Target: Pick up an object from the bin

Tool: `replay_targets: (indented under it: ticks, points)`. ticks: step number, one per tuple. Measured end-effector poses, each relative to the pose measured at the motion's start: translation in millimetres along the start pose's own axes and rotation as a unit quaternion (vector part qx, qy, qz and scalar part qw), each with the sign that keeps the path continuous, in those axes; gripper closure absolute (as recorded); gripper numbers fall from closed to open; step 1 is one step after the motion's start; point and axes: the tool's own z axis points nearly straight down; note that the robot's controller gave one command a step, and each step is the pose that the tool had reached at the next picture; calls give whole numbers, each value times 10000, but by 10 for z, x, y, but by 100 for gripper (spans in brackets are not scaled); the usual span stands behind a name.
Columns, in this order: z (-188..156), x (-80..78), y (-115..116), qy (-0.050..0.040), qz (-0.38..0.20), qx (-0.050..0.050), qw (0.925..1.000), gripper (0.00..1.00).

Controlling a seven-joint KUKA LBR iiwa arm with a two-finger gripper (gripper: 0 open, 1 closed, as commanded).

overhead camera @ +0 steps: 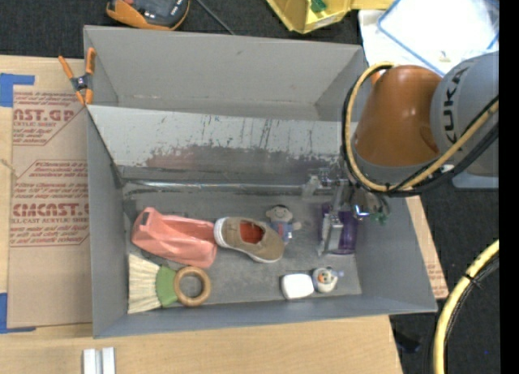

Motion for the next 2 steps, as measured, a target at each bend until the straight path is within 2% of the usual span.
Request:
replay_targets:
  ticks: [1,2]
  points:
    - [-44,-14,3,-41,-6,3,10000,0]
    - [275,218,61,-5,-170,-2,9999,0]
